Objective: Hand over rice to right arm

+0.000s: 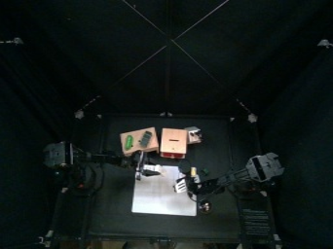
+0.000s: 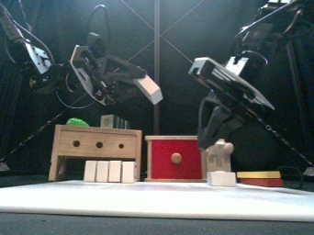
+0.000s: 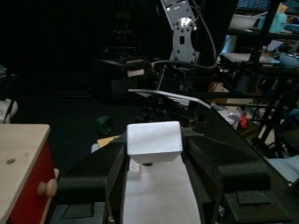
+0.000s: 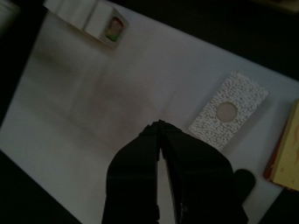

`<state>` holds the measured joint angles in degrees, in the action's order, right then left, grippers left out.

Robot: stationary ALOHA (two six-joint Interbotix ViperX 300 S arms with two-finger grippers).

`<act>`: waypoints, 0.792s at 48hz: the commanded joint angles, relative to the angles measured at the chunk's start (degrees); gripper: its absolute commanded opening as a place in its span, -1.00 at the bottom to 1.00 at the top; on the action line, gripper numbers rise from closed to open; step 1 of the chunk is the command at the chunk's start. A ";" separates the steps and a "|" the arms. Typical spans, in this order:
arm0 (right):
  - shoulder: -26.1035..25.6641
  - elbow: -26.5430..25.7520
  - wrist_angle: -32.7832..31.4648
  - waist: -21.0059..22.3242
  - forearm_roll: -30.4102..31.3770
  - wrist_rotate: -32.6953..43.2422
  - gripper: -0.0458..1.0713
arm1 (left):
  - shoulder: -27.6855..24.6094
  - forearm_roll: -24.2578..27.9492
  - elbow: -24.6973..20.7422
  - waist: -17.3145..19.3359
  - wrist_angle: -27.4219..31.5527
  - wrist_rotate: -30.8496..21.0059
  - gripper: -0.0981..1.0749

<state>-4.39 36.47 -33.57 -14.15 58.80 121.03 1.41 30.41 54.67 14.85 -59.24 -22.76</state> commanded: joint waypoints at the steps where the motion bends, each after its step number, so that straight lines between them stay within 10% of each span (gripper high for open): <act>1: -3.87 -0.35 0.00 -0.88 2.99 0.00 -0.36 | 1.05 0.00 -0.70 0.09 -0.26 0.09 0.18; 18: -5.89 -1.23 0.00 -1.49 19.69 0.26 -0.23 | 1.05 0.00 -1.76 -0.44 -0.26 0.09 0.18; 38: -5.27 -0.09 3.78 -1.49 28.12 0.18 0.93 | 1.14 5.10 -2.46 -2.64 -0.35 0.09 0.30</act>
<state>-9.23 37.53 -31.03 -15.73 85.96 121.29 1.41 35.42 53.70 12.39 -59.15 -22.68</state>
